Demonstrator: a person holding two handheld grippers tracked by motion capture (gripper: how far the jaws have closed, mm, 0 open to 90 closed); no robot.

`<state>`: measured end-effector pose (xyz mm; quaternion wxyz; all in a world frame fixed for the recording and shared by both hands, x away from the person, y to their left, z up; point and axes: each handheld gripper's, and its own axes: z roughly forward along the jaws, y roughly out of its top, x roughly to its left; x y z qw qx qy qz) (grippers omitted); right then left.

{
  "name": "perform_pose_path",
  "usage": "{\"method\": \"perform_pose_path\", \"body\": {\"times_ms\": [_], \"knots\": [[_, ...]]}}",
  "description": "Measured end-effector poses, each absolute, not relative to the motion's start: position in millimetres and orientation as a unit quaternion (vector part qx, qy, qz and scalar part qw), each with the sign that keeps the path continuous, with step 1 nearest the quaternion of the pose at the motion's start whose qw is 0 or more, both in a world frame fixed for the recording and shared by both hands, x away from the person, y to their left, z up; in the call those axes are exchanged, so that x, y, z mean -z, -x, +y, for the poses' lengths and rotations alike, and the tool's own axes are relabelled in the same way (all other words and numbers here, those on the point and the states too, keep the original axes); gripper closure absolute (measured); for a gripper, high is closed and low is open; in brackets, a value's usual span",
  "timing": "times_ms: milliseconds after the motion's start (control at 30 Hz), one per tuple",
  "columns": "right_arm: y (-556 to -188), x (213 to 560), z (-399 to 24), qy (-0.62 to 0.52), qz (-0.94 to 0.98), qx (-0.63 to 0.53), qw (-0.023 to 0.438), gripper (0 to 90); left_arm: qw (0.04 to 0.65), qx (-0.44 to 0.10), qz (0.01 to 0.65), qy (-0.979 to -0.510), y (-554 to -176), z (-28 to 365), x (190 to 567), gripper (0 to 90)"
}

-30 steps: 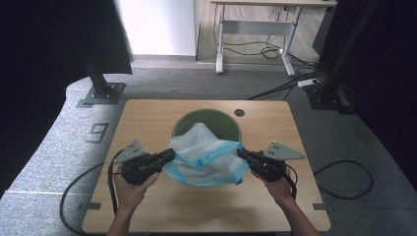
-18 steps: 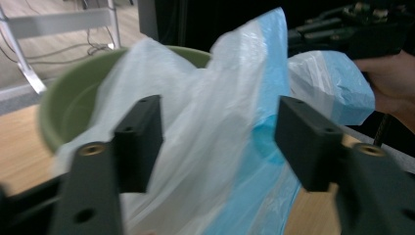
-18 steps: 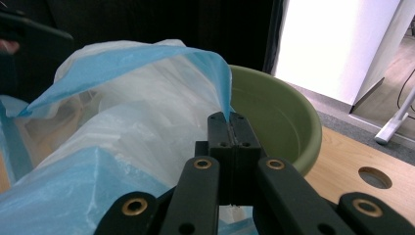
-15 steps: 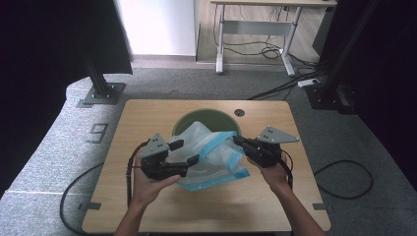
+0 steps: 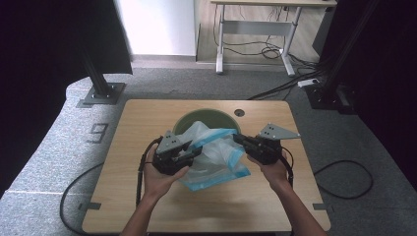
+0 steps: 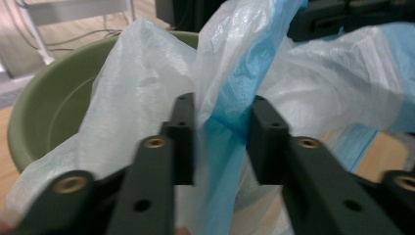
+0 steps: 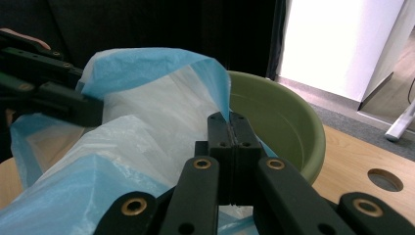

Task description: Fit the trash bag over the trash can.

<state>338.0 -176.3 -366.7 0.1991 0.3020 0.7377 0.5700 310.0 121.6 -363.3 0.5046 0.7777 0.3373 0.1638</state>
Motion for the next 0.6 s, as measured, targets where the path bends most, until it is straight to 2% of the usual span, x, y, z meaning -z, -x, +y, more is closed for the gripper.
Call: {"method": "perform_pose_path", "body": {"times_ms": [100, 233, 333, 400, 500, 600], "knots": [[-339, 367, -177, -0.299, 0.740, -0.569, 0.199, 88.2, 0.509, -0.153, 0.342, -0.775, -315, 126, 361, 78.1], [-342, 366, -178, -0.287, 0.740, -0.574, 0.204, 86.5, 0.518, -0.147, 0.342, -0.770, -322, 131, 354, 85.4], [-342, 366, -178, -0.291, 0.729, -0.580, 0.217, 69.4, 0.528, -0.144, 0.346, -0.763, -329, 135, 349, 87.5], [-340, 367, -178, -0.296, 0.727, -0.579, 0.223, 62.1, 0.532, -0.145, 0.348, -0.758, -332, 137, 346, 88.0], [-329, 368, -181, -0.306, 0.722, -0.588, 0.200, 53.4, 0.541, -0.143, 0.354, -0.749, -334, 139, 343, 88.5], [-314, 368, -186, -0.307, 0.722, -0.585, 0.206, 49.3, 0.547, -0.138, 0.353, -0.746, -335, 137, 343, 88.7]]}}
